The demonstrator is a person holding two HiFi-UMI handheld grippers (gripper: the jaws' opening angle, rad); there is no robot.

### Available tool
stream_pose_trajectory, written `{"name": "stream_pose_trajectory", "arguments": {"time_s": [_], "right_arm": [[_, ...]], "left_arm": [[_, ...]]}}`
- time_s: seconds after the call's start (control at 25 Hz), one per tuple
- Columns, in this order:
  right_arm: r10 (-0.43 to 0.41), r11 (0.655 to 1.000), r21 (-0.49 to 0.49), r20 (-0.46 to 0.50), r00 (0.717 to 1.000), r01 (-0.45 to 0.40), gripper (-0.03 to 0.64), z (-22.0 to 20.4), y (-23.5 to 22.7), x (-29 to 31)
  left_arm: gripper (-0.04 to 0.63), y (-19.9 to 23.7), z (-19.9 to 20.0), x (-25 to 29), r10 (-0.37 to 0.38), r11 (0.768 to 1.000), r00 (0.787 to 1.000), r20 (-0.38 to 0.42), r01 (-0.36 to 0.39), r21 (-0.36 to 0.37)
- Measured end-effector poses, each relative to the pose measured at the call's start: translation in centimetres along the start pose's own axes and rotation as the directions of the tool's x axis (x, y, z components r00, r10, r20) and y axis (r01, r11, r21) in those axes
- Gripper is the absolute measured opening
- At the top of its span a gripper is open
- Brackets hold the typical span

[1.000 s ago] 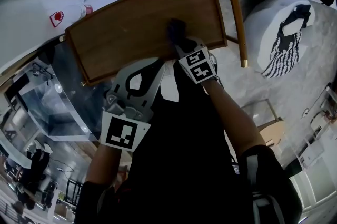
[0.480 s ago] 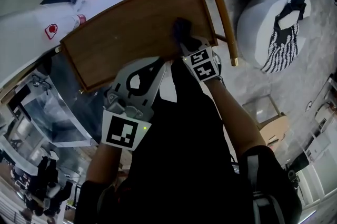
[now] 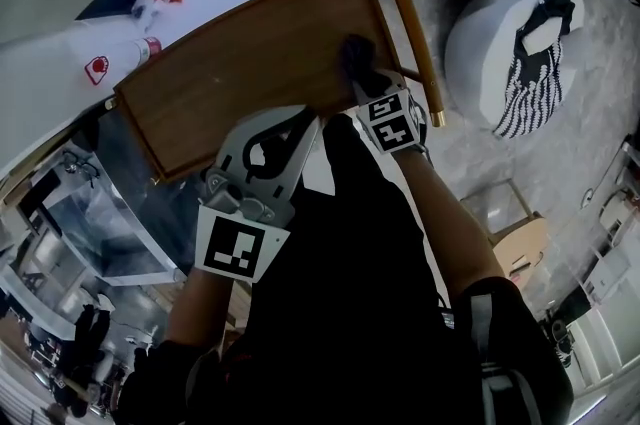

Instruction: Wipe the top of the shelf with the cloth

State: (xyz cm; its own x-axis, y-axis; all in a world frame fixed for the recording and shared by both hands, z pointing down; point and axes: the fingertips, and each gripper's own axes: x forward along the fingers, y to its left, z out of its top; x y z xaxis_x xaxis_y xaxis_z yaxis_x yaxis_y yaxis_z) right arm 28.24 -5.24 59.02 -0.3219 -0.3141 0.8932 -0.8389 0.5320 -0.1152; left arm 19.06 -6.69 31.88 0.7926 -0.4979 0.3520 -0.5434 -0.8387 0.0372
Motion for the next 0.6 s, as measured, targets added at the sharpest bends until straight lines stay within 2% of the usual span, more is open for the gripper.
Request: {"name": "stream_pose_trajectory", "arguments": {"time_s": [0.24,0.44,0.6], "right_arm": [[-0.031,1.0,-0.007,-0.012,0.999,0.031,0.083,0.4,-0.3,-0.4],[-0.016,1.0,0.024,0.044,0.999,0.015,0.083,3.0,0.7,-2.2],[0.007,0.999,0.032,0.118,0.993,-0.01,0.083,6.6,1.9,-4.2]], "left_arm": [[0.026,0.8,1.0,-1.2,0.021,1.0,1.0,0.018,-0.022,0.019],[0.026,2.1,2.0,-3.9,0.069,0.997,0.997,0.031,-0.07,0.045],[0.026,3.4,3.1,-6.8,0.118,0.99,0.992,0.041,-0.121,0.078]]}}
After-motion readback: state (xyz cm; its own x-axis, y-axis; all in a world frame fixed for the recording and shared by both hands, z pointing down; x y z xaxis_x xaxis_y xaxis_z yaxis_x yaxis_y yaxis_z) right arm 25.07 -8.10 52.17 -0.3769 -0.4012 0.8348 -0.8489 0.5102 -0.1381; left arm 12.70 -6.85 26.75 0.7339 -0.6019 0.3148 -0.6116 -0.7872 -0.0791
